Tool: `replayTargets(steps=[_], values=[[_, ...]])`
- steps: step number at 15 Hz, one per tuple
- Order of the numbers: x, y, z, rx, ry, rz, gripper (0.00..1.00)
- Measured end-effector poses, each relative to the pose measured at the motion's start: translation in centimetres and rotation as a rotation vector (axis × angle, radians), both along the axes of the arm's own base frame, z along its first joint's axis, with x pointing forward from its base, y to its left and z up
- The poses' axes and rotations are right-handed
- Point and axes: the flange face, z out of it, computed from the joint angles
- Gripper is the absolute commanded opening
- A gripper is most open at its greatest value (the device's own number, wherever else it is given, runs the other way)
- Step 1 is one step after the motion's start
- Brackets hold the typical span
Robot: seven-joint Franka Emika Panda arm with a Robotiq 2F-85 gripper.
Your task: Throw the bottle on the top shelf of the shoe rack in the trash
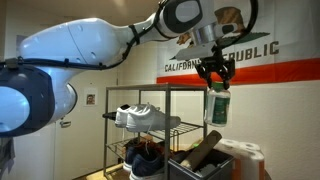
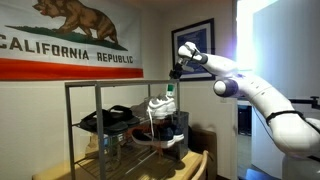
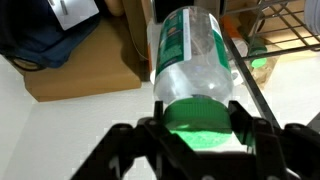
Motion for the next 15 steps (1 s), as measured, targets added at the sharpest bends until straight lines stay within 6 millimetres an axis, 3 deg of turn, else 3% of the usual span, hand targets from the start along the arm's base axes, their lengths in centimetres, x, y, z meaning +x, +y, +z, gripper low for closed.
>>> replayTargets(steps=[15], values=[[-0.1,0.0,-3.6,0.123,0.15,-0.029,0.4]])
